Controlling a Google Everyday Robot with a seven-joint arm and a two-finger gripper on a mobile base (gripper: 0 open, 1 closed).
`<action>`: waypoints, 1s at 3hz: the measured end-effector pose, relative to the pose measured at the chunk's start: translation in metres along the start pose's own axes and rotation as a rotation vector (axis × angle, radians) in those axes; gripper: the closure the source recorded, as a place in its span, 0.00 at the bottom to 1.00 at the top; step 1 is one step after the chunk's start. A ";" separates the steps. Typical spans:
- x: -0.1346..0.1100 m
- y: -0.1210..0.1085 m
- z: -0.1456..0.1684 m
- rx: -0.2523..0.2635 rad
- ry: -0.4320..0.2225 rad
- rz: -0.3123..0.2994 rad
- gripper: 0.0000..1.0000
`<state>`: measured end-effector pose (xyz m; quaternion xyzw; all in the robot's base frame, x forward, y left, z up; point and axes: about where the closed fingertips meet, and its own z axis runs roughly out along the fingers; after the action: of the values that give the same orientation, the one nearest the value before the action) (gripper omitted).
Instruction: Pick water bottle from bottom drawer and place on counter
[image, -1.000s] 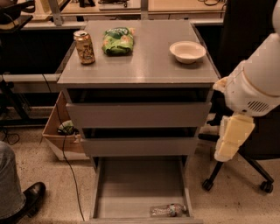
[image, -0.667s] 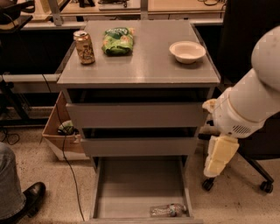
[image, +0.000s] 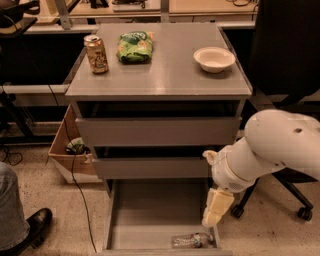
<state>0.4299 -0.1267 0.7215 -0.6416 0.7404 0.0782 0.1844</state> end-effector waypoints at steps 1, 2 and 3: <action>-0.008 0.002 0.062 -0.011 -0.051 -0.004 0.00; -0.008 0.002 0.062 -0.012 -0.051 -0.005 0.00; -0.009 0.001 0.072 -0.014 -0.069 0.003 0.00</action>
Offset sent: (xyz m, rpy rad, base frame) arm 0.0055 0.0262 -0.0480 0.0405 0.0127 0.0187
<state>0.4419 -0.0934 0.6587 -0.6386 0.7341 0.1057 0.2052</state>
